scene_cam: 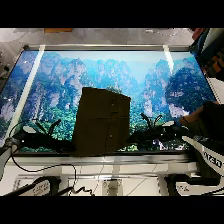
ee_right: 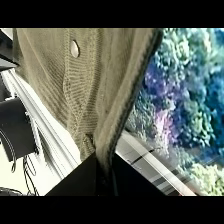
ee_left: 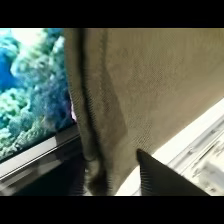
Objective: Fold the clothes and pants, and hang the long-sleeved shirts on hangers.
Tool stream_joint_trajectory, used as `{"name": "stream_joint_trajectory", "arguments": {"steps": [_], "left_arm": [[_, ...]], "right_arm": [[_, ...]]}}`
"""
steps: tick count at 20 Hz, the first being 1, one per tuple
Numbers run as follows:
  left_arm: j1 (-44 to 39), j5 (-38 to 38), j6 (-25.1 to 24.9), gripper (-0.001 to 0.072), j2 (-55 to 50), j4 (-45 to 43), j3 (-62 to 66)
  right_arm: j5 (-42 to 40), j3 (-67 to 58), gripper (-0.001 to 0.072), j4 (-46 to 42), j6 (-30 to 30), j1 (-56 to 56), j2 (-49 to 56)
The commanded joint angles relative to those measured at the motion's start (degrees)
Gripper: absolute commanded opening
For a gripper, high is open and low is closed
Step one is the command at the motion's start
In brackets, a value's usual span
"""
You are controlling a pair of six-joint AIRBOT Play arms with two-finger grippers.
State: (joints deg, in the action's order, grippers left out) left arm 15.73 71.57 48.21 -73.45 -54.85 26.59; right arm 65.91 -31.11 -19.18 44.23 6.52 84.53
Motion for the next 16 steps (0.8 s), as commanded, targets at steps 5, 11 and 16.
{"name": "stream_joint_trajectory", "arguments": {"steps": [5,11,16], "left_arm": [[-6.0,-3.2,-1.1,0.0047,0.1,0.1,0.4],[-6.0,1.6,-1.1,0.0047,5.9,1.4,12.1],[-6.0,0.9,-1.1,0.0046,20.8,10.5,23.4]], "right_arm": [[2.1,-1.6,0.0036,-1.0,-0.5,0.0,-0.2],[3.1,-10.4,0.0034,-6.7,2.2,0.0,-12.2],[-0.8,-20.6,0.0034,-18.9,8.2,2.4,-27.7]]}}
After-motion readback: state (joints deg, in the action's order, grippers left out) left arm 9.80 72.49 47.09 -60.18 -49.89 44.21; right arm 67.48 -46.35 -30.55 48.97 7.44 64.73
